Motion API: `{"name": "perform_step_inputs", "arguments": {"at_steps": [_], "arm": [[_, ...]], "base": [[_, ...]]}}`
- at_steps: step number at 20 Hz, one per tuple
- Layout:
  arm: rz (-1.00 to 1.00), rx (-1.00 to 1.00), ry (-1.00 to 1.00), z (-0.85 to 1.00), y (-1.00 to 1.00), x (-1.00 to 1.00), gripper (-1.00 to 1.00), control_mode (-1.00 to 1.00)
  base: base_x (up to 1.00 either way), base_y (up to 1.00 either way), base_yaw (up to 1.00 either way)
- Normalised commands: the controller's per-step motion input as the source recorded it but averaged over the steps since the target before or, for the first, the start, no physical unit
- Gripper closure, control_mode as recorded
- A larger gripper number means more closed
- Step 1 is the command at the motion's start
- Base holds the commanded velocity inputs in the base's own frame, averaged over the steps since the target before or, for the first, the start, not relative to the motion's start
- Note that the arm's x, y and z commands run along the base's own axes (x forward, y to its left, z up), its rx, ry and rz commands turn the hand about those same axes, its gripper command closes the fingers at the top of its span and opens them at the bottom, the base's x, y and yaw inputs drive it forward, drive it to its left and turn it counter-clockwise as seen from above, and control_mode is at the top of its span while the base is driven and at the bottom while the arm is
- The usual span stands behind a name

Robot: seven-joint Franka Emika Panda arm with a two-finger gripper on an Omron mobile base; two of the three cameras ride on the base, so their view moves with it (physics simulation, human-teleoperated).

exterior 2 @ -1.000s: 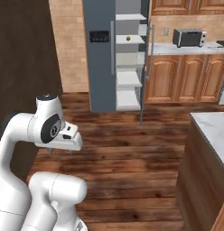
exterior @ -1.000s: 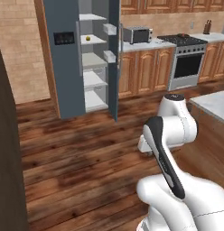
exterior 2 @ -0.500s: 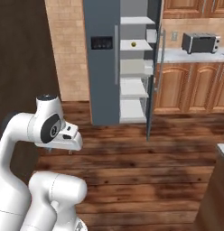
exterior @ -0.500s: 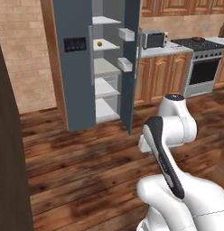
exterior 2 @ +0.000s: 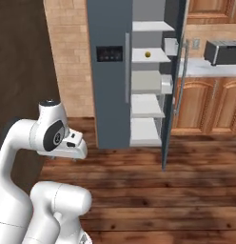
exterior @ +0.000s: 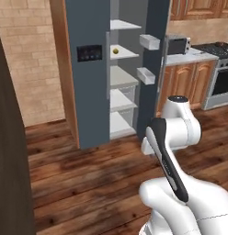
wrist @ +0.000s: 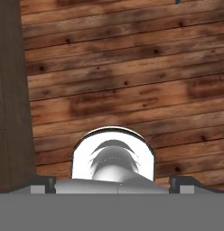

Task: Place the cold items (potato and lemon) from the fridge in one tupperware on the dining counter. Place the warm items (hot dog and kebab skewer) in the stove area in another tupperware.

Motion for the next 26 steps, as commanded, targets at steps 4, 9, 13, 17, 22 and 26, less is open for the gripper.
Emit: {"name": "perform_step_inputs", "arguments": {"at_steps": [4,9,13,17,22,26], "arm": [[0.00,0.00,0.00,0.00,0.00,0.00,-1.00,1.00],[0.00,0.00,0.00,0.00,0.00,0.00,-1.00,1.00],[0.00,0.00,0.00,0.00,0.00,0.00,-1.00,1.00],[0.00,0.00,0.00,0.00,0.00,0.00,-1.00,1.00],[0.00,0.00,0.00,0.00,0.00,0.00,-1.00,1.00],[0.00,0.00,0.00,0.00,0.00,0.00,-1.00,1.00]], "base": [[1.00,0.00,0.20],[1.00,-0.15,0.26],[1.00,-0.39,0.28],[1.00,-0.53,0.19],[0.79,-0.74,-0.11],[0.40,-0.54,-0.30]]}}
